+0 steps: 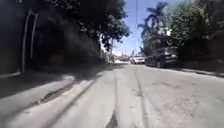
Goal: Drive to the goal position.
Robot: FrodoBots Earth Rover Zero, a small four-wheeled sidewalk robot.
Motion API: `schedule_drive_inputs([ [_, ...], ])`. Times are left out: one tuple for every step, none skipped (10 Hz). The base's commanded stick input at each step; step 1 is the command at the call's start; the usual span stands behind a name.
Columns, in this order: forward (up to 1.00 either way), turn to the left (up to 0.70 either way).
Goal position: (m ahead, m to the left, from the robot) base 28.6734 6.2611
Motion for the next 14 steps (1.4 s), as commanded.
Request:
schedule_drive_inputs([
  [1.00,0.00],
  [1.00,0.00],
  [1.00,0.00],
  [1.00,0.00],
  [1.00,0.00],
  [1.00,0.00],
  [1.00,0.00],
  [1.00,0.00],
  [1.00,0.00],
  [1.00,0.00],
  [1.00,0.00],
  [1.00,-0.02],
  [1.00,-0.02],
  [1.00,-0.02],
])
